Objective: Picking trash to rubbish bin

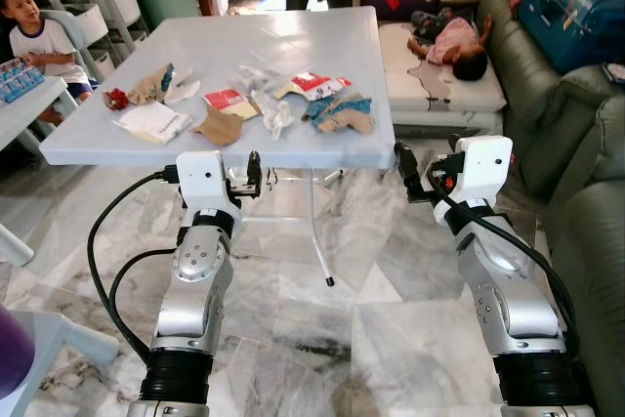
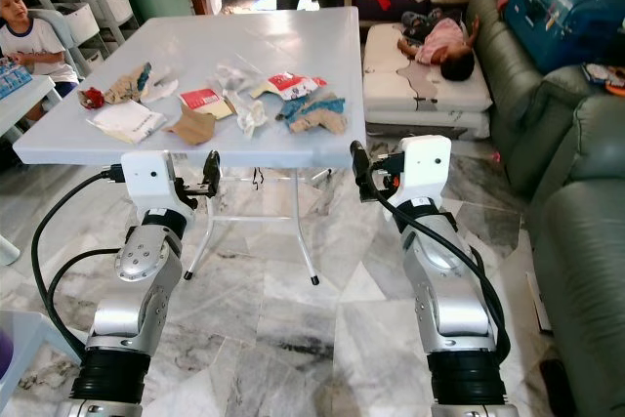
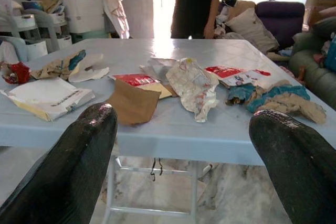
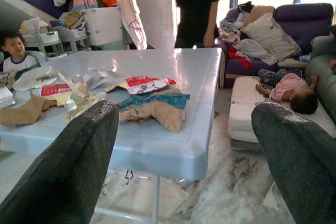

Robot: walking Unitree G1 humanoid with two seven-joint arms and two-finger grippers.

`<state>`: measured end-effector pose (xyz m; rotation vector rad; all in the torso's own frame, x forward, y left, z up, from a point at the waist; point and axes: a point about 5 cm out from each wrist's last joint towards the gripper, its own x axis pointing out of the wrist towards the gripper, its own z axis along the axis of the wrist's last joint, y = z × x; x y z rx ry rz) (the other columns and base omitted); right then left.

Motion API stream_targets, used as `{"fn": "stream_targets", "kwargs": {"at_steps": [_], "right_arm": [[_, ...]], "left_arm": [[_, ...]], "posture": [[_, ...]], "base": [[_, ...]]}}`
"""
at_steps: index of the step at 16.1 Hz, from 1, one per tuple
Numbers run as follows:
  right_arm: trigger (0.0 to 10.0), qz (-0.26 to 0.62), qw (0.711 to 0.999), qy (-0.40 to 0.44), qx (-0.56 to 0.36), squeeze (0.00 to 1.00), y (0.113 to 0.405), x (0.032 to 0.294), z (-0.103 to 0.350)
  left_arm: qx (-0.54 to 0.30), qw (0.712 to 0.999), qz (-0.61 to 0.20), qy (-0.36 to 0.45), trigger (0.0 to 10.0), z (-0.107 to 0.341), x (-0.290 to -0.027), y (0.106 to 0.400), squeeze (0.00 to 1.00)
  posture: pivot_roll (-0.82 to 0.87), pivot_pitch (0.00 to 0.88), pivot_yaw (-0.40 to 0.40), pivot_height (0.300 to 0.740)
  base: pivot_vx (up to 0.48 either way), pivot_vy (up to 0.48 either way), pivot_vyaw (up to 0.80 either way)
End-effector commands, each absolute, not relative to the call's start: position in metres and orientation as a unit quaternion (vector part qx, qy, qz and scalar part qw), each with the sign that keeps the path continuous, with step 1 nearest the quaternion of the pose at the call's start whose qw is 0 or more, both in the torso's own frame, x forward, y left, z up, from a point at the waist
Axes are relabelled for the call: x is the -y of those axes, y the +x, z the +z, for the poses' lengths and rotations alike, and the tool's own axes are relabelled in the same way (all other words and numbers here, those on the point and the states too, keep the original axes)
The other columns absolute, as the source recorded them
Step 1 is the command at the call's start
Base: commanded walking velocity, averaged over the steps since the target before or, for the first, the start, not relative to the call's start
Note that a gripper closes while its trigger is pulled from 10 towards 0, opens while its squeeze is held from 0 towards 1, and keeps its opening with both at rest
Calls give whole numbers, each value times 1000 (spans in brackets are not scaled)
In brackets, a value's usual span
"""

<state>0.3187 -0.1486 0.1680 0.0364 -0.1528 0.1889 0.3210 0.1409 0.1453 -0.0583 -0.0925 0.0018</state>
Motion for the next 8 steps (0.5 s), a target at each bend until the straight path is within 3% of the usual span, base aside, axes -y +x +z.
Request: {"fn": "stream_targets", "kwargs": {"at_steps": [1, 8], "right_arm": [[10000, 103, 991, 13, 87, 0, 318, 146, 173], [10000, 117, 989, 5, 88, 0, 316, 143, 174]], "left_arm": [[53, 998, 3, -34, 10000, 148, -144, 320, 0], [49, 998, 2, -38, 10000, 146, -142, 321, 0]], "posture": [[-17, 0, 43, 740], [-23, 0, 40, 740]], "base": [[307, 0, 0], [322, 0, 0]]}}
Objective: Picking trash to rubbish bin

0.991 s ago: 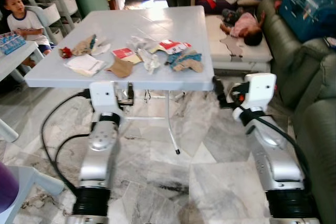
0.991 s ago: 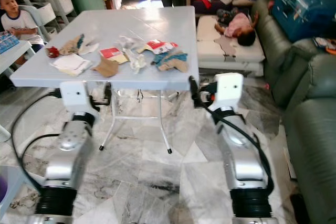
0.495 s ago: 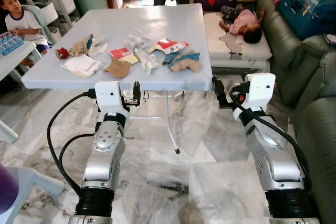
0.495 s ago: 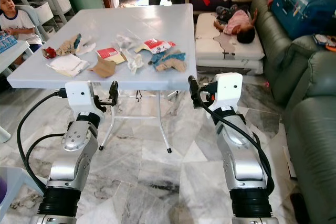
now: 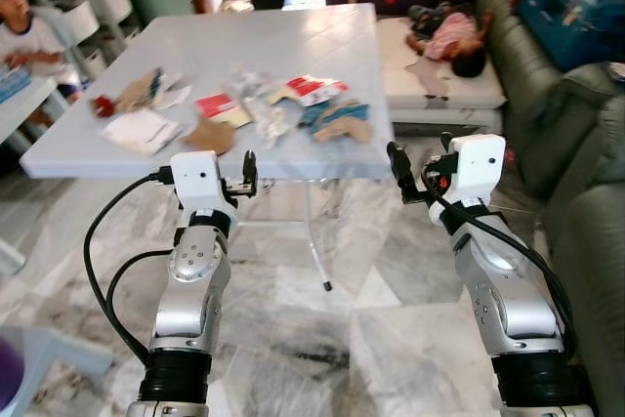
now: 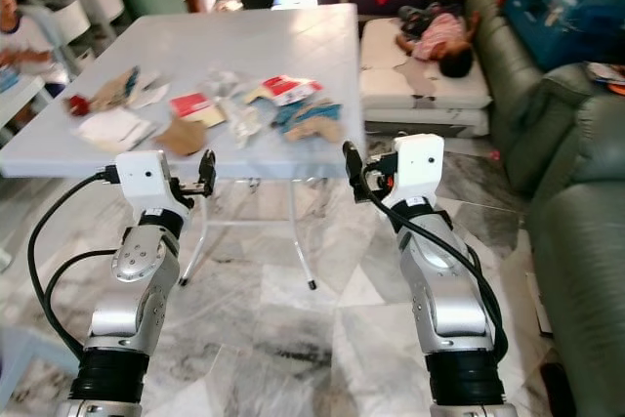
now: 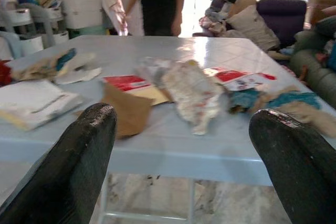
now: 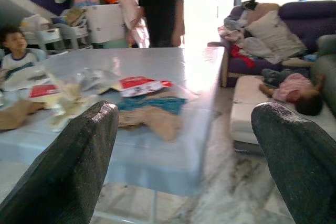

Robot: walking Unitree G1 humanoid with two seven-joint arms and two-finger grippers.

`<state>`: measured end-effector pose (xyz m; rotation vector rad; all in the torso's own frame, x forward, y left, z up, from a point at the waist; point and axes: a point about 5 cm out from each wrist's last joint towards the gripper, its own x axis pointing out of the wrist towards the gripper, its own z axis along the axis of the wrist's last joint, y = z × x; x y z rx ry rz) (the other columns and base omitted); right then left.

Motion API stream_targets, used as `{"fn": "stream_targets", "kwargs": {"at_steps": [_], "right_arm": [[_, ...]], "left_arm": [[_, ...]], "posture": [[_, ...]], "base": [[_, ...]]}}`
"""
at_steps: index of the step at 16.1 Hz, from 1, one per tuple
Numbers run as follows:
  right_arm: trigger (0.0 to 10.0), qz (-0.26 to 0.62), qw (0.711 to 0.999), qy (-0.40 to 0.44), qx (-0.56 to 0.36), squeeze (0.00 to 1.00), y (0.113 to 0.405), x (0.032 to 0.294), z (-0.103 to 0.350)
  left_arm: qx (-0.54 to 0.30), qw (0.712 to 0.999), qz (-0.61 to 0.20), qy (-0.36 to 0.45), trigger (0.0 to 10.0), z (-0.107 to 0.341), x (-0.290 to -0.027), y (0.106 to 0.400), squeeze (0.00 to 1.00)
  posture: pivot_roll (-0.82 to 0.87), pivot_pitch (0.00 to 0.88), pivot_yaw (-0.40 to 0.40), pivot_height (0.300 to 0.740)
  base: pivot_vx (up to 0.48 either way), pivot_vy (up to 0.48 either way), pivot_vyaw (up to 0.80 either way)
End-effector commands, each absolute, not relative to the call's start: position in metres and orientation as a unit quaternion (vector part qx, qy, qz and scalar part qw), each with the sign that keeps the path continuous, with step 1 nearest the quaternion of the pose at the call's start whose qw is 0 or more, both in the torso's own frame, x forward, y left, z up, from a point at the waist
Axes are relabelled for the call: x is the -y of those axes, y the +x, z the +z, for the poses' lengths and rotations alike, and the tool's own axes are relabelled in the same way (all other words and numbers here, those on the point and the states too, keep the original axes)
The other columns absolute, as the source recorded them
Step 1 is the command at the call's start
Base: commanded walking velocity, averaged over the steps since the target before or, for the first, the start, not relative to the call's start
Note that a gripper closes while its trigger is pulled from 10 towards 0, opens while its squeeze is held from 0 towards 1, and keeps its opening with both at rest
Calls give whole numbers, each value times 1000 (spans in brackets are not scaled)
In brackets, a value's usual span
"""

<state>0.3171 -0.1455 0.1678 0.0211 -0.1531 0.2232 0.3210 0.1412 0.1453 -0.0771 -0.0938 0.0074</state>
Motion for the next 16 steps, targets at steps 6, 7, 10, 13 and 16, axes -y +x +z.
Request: {"fn": "stream_targets", "kwargs": {"at_steps": [6, 7, 10, 13, 16], "right_arm": [[10000, 129, 988, 3, 88, 0, 315, 139, 174], [10000, 134, 987, 2, 89, 0, 315, 138, 175], [10000, 142, 986, 1, 88, 0, 314, 136, 174], [10000, 150, 985, 1, 87, 0, 314, 134, 174], [10000, 158, 984, 1, 86, 0, 313, 131, 173]], "left_arm": [[46, 998, 2, -40, 10000, 145, -142, 320, 0], [46, 998, 3, -39, 10000, 144, -142, 320, 0], [45, 998, 3, -40, 10000, 144, -143, 320, 0], [46, 998, 4, -39, 10000, 144, -144, 320, 0], [45, 998, 2, -36, 10000, 144, -145, 321, 0]], "posture": [[-22, 0, 36, 740], [-19, 0, 34, 740], [-18, 0, 34, 740], [-16, 0, 37, 740], [-14, 0, 39, 740]], "base": [[337, 0, 0], [356, 0, 0], [355, 0, 0], [353, 0, 0], [344, 0, 163]]}}
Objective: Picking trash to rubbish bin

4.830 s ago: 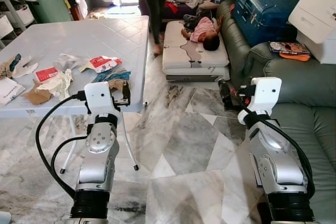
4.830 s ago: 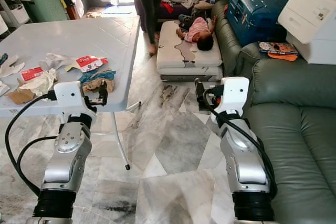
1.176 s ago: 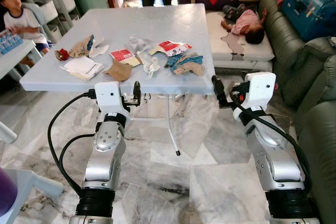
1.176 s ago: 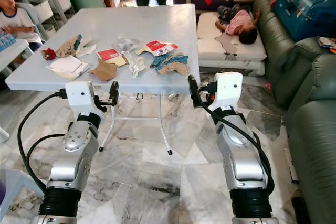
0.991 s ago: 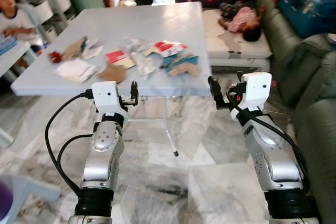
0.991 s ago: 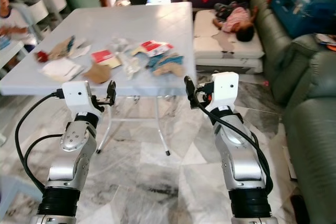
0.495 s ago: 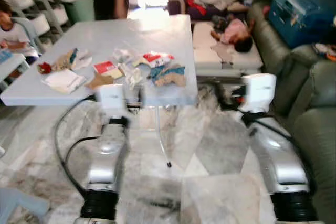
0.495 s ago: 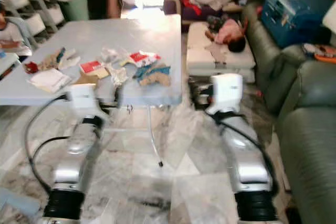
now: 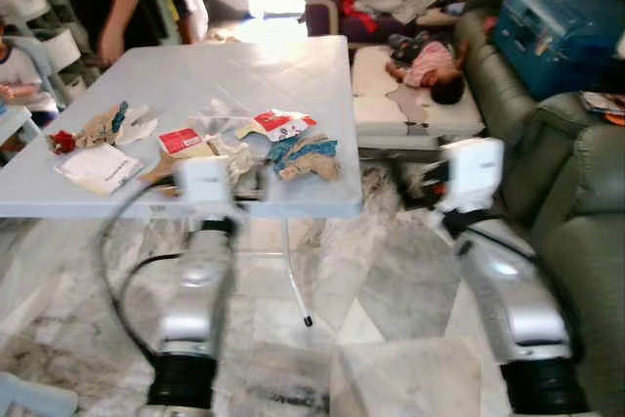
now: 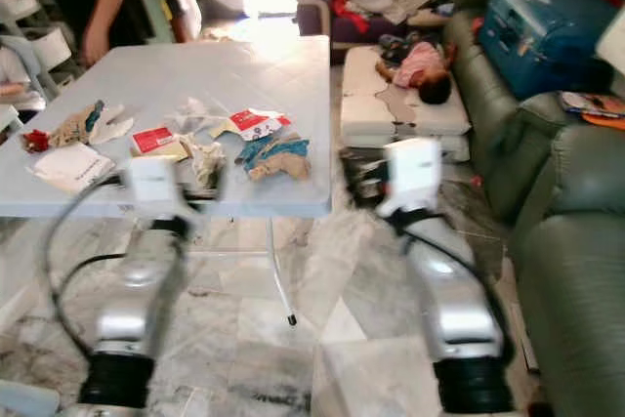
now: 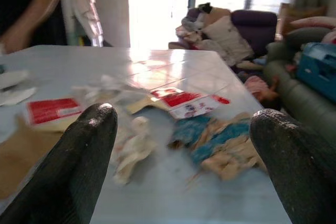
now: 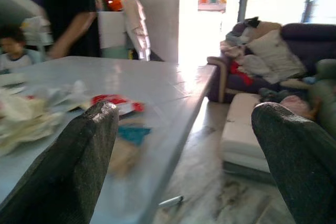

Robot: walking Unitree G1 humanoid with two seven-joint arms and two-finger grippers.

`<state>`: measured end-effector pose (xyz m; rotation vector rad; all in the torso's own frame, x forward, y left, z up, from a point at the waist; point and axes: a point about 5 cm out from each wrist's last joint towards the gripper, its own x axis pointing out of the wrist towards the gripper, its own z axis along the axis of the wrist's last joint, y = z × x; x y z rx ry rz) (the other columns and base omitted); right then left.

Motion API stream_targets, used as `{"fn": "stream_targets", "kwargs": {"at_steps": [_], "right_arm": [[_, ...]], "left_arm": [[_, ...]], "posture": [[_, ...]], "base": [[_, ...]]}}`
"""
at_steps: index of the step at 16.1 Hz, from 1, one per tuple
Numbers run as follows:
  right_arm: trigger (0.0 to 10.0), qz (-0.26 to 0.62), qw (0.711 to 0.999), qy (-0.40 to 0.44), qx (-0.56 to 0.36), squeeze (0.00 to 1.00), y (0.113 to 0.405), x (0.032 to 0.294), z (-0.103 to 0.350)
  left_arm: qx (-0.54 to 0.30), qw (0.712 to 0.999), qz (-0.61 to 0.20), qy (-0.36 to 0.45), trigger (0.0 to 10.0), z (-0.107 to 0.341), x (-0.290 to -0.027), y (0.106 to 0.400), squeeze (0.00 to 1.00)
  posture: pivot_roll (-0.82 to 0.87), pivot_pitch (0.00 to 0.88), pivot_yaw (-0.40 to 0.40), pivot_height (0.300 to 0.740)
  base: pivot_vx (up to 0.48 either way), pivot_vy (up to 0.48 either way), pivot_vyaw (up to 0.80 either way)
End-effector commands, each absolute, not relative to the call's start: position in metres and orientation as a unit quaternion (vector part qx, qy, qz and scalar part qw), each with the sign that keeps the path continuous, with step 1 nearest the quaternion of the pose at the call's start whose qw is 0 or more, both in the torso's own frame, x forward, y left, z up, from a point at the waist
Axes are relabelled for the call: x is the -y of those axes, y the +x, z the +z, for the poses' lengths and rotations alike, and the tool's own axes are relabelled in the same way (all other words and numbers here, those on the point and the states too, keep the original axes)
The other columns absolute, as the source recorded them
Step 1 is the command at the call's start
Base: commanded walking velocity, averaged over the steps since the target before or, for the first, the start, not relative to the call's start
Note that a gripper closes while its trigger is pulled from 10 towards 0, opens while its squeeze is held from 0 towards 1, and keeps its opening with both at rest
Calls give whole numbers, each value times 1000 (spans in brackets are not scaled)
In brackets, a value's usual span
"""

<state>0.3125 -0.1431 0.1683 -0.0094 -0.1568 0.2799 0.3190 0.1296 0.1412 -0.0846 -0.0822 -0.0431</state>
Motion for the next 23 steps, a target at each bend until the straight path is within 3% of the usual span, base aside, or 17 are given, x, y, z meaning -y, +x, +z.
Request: {"fn": "stream_targets", "kwargs": {"at_steps": [1, 8, 18, 23], "right_arm": [[10000, 159, 984, 1, 86, 0, 313, 130, 173], [10000, 158, 984, 8, 85, 0, 313, 129, 172], [10000, 160, 983, 6, 84, 0, 311, 129, 173], [10000, 186, 980, 10, 70, 0, 301, 128, 176]], "left_arm": [[45, 998, 1, -35, 10000, 144, -145, 321, 0], [42, 998, 0, -37, 10000, 143, -144, 321, 0], [17, 999, -19, -47, 10000, 135, -137, 324, 0], [-28, 994, -68, -78, 10000, 119, -120, 336, 0]], "posture": [[-14, 0, 39, 740], [-14, 0, 44, 740], [-27, 0, 44, 740], [-79, 0, 46, 740]], "base": [[345, 0, 481], [345, 0, 203], [0, 0, 0], [0, 0, 0]]}}
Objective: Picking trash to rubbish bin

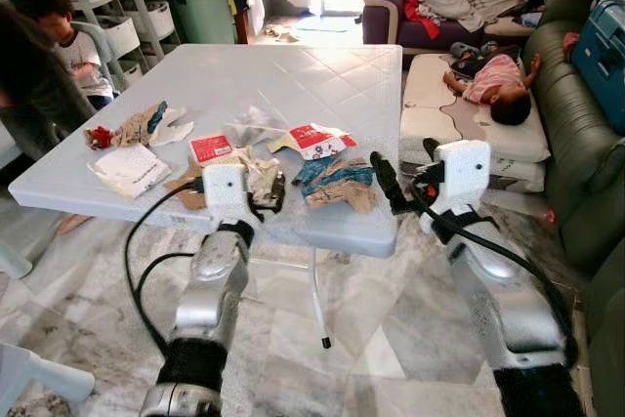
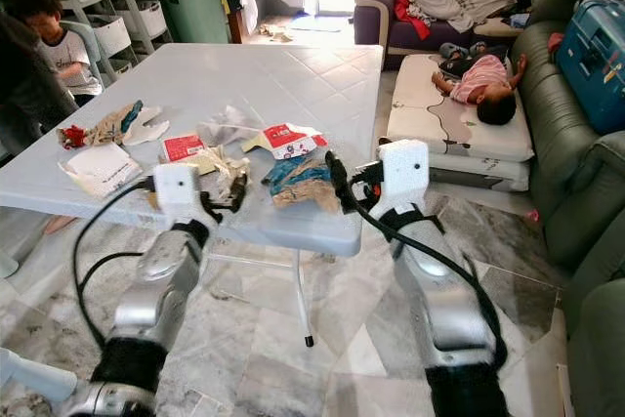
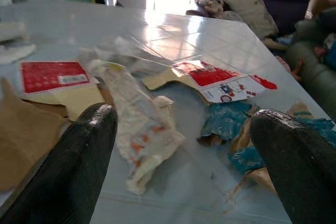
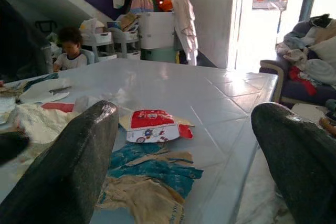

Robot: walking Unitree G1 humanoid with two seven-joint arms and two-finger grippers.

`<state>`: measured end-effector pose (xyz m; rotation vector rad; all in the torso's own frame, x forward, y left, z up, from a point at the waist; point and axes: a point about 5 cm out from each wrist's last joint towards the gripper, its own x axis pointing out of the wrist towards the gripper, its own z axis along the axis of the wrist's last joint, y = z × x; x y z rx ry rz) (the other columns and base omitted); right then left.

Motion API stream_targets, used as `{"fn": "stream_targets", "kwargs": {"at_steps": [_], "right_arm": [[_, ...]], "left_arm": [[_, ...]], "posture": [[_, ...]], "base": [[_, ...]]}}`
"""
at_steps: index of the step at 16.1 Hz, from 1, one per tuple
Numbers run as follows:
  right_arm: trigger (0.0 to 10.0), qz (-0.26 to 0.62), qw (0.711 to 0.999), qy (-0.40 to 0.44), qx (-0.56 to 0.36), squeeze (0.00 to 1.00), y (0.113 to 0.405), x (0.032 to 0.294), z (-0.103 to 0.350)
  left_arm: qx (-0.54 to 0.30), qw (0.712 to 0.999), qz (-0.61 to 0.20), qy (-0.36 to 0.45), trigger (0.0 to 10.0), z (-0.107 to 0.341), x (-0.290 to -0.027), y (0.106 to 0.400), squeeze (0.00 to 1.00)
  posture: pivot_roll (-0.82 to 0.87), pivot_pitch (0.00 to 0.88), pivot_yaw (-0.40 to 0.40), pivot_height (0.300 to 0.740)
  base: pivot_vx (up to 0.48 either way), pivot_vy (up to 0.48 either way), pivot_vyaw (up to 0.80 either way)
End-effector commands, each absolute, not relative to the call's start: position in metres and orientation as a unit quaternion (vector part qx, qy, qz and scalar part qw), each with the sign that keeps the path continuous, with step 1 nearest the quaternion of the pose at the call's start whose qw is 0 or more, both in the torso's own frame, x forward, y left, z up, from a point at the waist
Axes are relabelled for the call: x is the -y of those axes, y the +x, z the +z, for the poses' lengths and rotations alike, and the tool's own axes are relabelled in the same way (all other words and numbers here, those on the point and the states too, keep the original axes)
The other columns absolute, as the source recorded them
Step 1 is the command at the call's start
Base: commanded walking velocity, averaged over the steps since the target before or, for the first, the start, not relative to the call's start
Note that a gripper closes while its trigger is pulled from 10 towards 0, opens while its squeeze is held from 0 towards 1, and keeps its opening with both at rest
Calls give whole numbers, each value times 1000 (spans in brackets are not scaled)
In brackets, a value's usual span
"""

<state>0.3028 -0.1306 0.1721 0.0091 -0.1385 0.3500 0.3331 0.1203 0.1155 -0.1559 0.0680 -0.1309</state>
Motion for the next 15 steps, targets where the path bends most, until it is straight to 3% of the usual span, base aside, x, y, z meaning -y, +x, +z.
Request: {"fn": "stream_targets", "kwargs": {"at_steps": [1, 7, 15], "right_arm": [[10000, 198, 978, 14, 64, 0, 298, 127, 177], [10000, 316, 949, 10, -5, 0, 258, 121, 176], [10000, 339, 940, 7, -26, 0, 245, 120, 183]], "left_arm": [[-28, 994, -69, -77, 10000, 118, -119, 337, 0], [-40, 994, -66, -76, 10000, 109, -117, 347, 0], [-36, 997, -34, -65, 10000, 116, -129, 371, 0]], "posture": [[-89, 0, 48, 740], [-156, 10, 42, 740], [-203, 17, 40, 740]], "base": [[0, 0, 0], [0, 0, 0], [0, 0, 0]]}}
